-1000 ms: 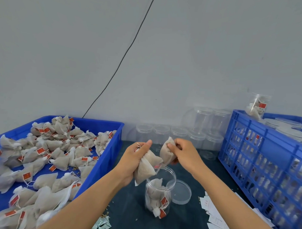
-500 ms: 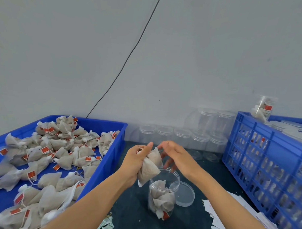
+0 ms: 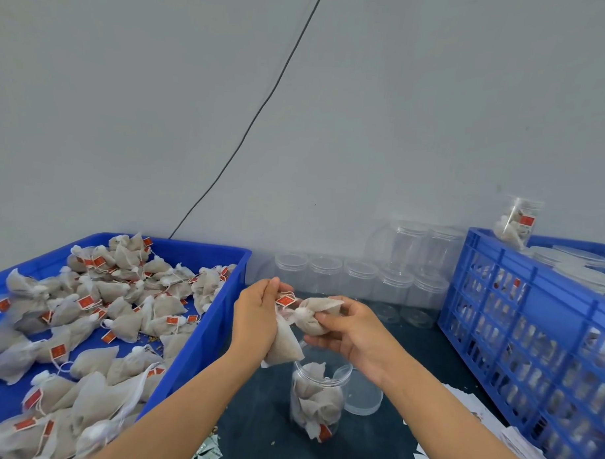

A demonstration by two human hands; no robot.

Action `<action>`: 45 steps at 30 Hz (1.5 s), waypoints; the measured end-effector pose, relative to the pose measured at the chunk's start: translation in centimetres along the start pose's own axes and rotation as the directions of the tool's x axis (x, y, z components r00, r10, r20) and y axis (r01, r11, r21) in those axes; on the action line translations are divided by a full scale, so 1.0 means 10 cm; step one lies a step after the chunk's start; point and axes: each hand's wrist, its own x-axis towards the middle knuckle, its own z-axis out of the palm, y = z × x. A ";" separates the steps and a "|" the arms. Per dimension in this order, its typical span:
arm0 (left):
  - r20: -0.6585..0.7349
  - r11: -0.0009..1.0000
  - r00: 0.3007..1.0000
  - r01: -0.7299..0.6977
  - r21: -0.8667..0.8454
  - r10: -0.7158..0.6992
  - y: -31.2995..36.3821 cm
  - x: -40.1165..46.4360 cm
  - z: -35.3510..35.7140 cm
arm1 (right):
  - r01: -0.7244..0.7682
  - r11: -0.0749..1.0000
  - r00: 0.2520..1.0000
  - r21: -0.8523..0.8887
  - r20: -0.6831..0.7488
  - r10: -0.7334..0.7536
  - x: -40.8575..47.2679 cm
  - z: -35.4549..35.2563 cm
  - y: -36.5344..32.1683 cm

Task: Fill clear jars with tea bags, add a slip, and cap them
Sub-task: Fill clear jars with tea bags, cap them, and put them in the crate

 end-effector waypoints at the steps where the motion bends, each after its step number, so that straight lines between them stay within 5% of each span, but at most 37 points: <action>1: -0.004 0.999 1.000 -0.004 -0.035 0.004 0.02 0.01 -0.01 | -0.016 0.997 1.000 0.081 -0.007 0.016 0.00 -0.02 -0.01; 4: 0.028 0.987 1.000 0.006 -0.161 -0.002 0.14 0.07 -0.10 | -0.036 0.978 0.999 0.203 -0.028 0.042 0.00 -0.14 -0.04; 9: -0.144 0.989 0.989 -0.012 -0.147 -0.009 0.29 0.39 -0.57 | 0.022 0.988 0.992 -0.150 -0.123 -0.041 0.00 -0.35 -0.06; 15: -0.321 0.959 0.945 0.033 0.282 0.063 0.01 0.62 -1.34 | 0.056 0.841 0.980 -0.539 -0.131 -0.150 0.02 -0.41 -0.01; 17: -0.279 0.869 0.960 0.142 0.474 -0.005 -0.23 0.60 -1.54 | 0.076 0.766 0.984 -0.638 -0.077 -0.163 0.02 -0.41 0.04; 19: -0.158 0.712 0.963 0.266 0.650 -0.216 -0.50 0.59 -1.68 | 0.079 0.687 0.985 -0.723 -0.051 -0.167 0.04 -0.41 0.09; 22: -0.011 0.464 0.857 0.289 0.837 -0.514 -0.75 0.56 -1.76 | 0.099 0.576 0.977 -0.811 -0.031 -0.212 0.07 -0.42 0.14; 24: -0.039 0.445 0.863 0.298 0.844 -0.504 -0.71 0.58 -1.73 | 0.117 0.540 0.973 -0.834 -0.013 -0.231 0.08 -0.41 0.13; 27: -0.060 0.333 0.963 0.148 0.931 -0.261 -0.40 0.63 -1.55 | 0.132 0.546 0.966 -0.827 -0.017 -0.259 0.06 -0.41 0.08; 29: 0.082 0.488 0.995 -0.042 0.872 -0.061 -0.16 0.60 -1.31 | 0.136 0.608 0.962 -0.782 -0.043 -0.271 0.05 -0.40 0.06; 32: 0.380 0.768 0.923 -0.285 0.574 0.059 0.14 0.39 -0.83 | 0.133 0.709 0.958 -0.693 -0.093 -0.271 0.03 -0.37 0.06; 36: 0.629 0.848 0.777 -0.342 0.405 0.013 0.21 0.14 -0.28 | 0.124 0.817 0.953 -0.563 -0.162 -0.257 -0.02 -0.35 0.11; 40: 0.632 0.886 0.775 -0.297 0.356 0.006 0.08 0.00 0.01 | 0.131 0.822 0.944 -0.554 -0.184 -0.274 -0.07 -0.37 0.19; 45: 0.431 0.898 0.901 -0.229 0.375 0.050 0.01 -0.06 0.10 | 0.144 0.716 0.942 -0.683 -0.128 -0.311 -0.08 -0.42 0.24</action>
